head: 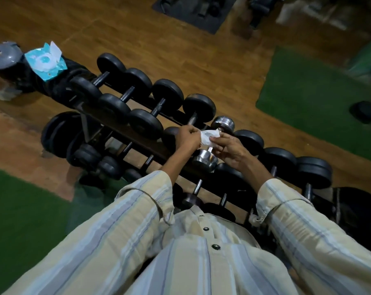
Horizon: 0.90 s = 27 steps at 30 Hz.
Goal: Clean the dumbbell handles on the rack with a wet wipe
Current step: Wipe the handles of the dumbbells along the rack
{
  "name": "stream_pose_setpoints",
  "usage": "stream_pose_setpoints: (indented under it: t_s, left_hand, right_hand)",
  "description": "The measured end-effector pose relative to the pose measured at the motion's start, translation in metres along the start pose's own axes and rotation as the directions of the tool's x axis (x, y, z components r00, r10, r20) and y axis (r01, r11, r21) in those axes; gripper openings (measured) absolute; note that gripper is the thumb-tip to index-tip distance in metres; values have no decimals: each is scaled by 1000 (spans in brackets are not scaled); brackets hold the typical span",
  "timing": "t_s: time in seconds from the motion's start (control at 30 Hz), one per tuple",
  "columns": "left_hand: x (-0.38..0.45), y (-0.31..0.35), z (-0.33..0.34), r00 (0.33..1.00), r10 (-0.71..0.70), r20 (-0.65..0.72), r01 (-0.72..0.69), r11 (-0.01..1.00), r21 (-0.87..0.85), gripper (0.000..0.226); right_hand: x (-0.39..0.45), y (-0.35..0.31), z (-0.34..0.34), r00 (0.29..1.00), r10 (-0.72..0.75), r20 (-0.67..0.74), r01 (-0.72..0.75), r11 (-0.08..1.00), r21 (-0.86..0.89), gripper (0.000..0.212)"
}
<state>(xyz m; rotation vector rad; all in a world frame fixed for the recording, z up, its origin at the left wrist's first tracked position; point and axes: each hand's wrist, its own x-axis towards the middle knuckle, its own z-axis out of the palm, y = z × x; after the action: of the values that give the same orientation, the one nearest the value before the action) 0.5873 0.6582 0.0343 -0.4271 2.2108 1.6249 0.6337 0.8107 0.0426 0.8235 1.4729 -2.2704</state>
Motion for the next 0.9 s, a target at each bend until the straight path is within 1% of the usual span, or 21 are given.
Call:
stream_pose_setpoints:
  t_s: [0.07,0.13,0.23,0.3,0.4,0.47,0.53,0.57,0.63,0.67,0.7,0.77,0.83,0.9]
  left_hand:
    - [-10,-6,11,1000,11,-18,-11,1000,3,18]
    - [-20,-11,22,1000,7,12,-6,999,-38,17]
    - [-31,-15,35,999,-27,23,29,995,-96,15]
    - [-32,-13,41,999,-36,9,37,995,-94,16]
    - [-30,-7,50,994,-103,23,105,990,-93,21]
    - [-28,3,60,987,-158,35,161,985,-69,14]
    - [-28,14,73,979,-193,59,195,981,-23,24]
    - [-31,20,80,979,-186,85,185,982,24,26]
    - [-37,26,91,982,-160,103,146,980,134,25]
    - [-36,25,97,986,-141,90,125,978,164,20]
    - [-36,23,100,990,-123,63,110,978,175,15]
    - [-34,16,102,995,-101,-7,100,979,177,12]
    - [-30,12,101,995,-94,-33,99,979,178,15]
    - [-28,12,102,995,-93,-38,98,984,146,12]
  right_hand:
    - [-9,7,-11,998,-11,-56,9,999,-35,33]
    - [-14,14,-23,991,-44,-129,35,997,-75,31]
    - [-15,20,-39,978,-83,-190,74,996,-54,36]
    - [-13,20,-47,977,-87,-192,78,996,-53,34]
    - [-9,15,-55,979,-104,-177,86,990,-108,21]
    - [-7,9,-64,978,-116,-171,89,983,-160,21]
    - [-6,2,-74,979,-141,-145,112,975,-193,22]
    - [-6,-2,-79,981,-149,-127,122,972,-200,23]
    - [-3,-9,-90,984,-139,-111,120,979,-162,28]
    - [0,-11,-95,986,-111,-120,99,990,-101,30]
    - [1,-14,-98,989,-69,-133,69,998,-1,31]
    - [3,-16,-105,990,9,-140,13,988,155,35]
    - [3,-13,-109,994,41,-104,-22,983,183,43]
    - [5,-8,-111,996,79,-34,-72,985,157,57]
